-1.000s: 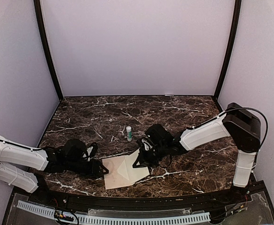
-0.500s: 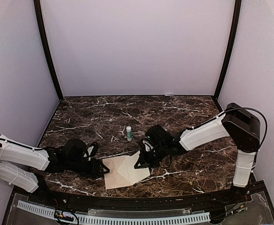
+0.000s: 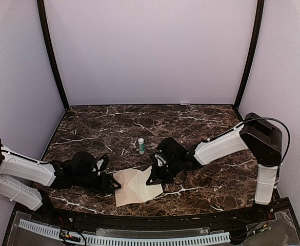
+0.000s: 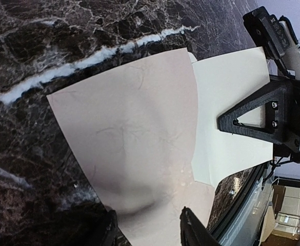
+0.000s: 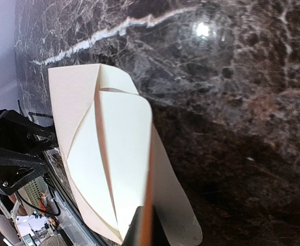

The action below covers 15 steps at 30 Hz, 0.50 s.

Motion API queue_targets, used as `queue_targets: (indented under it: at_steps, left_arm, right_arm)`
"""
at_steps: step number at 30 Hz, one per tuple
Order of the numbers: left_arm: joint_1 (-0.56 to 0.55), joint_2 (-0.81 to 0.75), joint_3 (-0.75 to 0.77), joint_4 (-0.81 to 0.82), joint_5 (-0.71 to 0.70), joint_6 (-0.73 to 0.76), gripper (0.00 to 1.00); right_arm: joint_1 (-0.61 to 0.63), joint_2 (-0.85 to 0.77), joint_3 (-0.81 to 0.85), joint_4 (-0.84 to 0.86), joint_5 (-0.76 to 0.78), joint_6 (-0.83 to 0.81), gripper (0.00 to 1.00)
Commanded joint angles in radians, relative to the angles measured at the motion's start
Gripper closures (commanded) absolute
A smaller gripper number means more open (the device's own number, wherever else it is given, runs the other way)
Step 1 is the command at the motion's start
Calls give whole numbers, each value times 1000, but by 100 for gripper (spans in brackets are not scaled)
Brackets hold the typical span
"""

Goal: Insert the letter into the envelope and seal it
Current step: Place the letter in the envelope.

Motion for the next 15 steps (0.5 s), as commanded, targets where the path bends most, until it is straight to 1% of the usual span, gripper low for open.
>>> queue_targets:
  at_steps: [1, 9, 15]
  left_arm:
    - [1, 31, -27, -71, 3, 5, 60]
    - [2, 29, -26, -78, -1, 6, 60]
    - [2, -6, -21, -136, -49, 11, 60]
  right_arm:
    - [19, 33, 29, 26, -20, 5, 100]
    - [23, 28, 18, 80, -38, 26, 100]
    - [23, 15, 3, 104, -39, 39, 100]
